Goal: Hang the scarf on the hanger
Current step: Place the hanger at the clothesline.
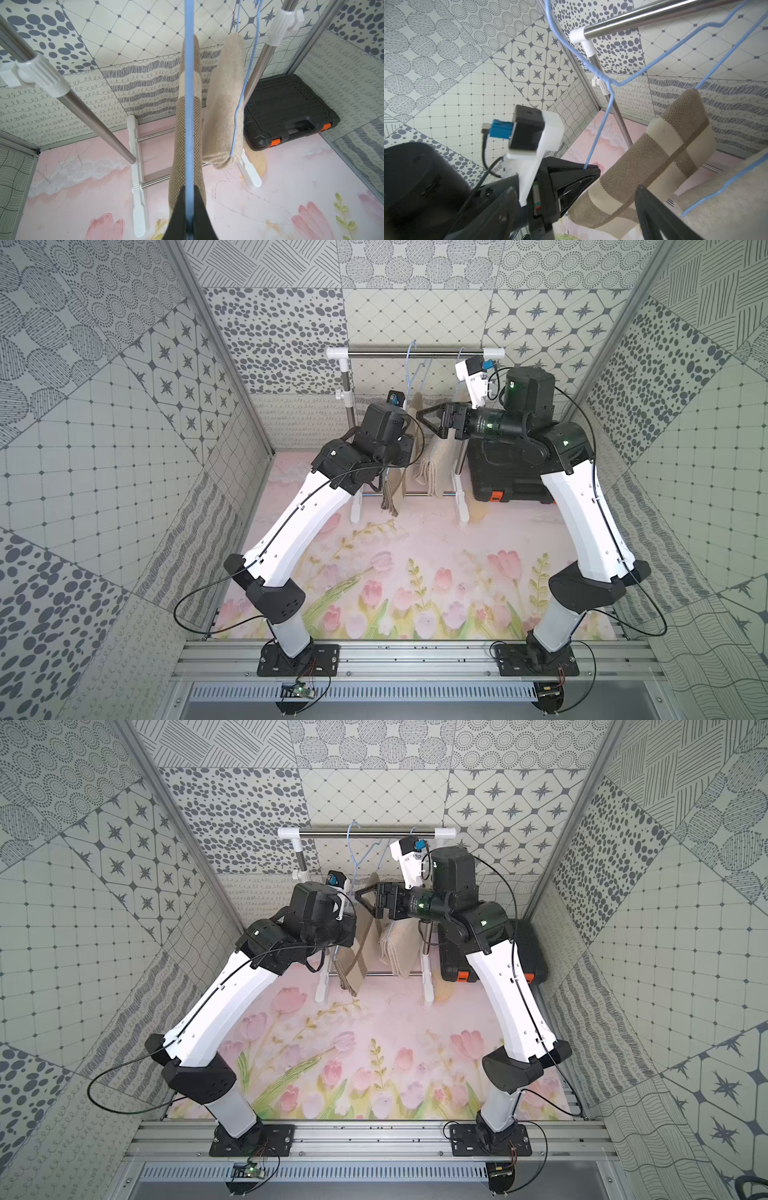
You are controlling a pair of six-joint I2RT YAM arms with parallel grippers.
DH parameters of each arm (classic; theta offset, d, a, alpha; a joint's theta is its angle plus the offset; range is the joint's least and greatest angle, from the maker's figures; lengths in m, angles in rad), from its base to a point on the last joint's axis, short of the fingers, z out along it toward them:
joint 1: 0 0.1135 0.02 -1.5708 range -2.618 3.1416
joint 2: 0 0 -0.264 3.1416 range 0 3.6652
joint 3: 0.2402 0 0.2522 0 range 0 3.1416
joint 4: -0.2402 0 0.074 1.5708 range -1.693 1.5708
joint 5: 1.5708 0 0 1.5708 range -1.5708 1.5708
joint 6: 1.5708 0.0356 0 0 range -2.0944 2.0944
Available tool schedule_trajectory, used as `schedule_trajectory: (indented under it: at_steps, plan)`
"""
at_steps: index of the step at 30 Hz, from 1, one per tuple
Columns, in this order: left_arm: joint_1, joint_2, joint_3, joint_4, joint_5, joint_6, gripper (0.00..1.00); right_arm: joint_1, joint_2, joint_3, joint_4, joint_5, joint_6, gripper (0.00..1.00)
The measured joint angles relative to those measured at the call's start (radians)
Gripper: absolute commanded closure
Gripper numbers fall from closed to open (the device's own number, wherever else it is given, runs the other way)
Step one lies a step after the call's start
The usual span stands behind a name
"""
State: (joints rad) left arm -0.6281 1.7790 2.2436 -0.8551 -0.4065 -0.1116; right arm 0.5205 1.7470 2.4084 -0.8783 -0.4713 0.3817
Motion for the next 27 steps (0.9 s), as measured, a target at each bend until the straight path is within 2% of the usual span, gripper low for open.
schedule_trajectory:
  at_steps: [13,22,24,25,26,27]
  plan:
    - [0.142,0.281,0.367,-0.142,0.095,0.009,1.0,-0.079,-0.08,-0.195,0.027,0.0,0.0,0.09]
    - [0.216,0.382,0.402,-0.163,0.15,0.008,1.0,-0.134,-0.095,-0.27,0.077,-0.015,0.01,0.09]
    - [0.221,0.382,0.396,-0.153,0.158,0.008,0.99,-0.135,-0.095,-0.278,0.08,-0.018,0.013,0.05]
    - [0.223,0.381,0.391,-0.149,0.162,0.008,0.82,-0.135,-0.095,-0.281,0.082,-0.018,0.018,0.03]
    - [0.224,0.377,0.38,-0.141,0.166,0.009,0.54,-0.135,-0.095,-0.284,0.084,-0.018,0.019,0.03]
    - [0.224,0.369,0.364,-0.134,0.171,0.005,0.35,-0.135,-0.095,-0.285,0.085,-0.017,0.02,0.03]
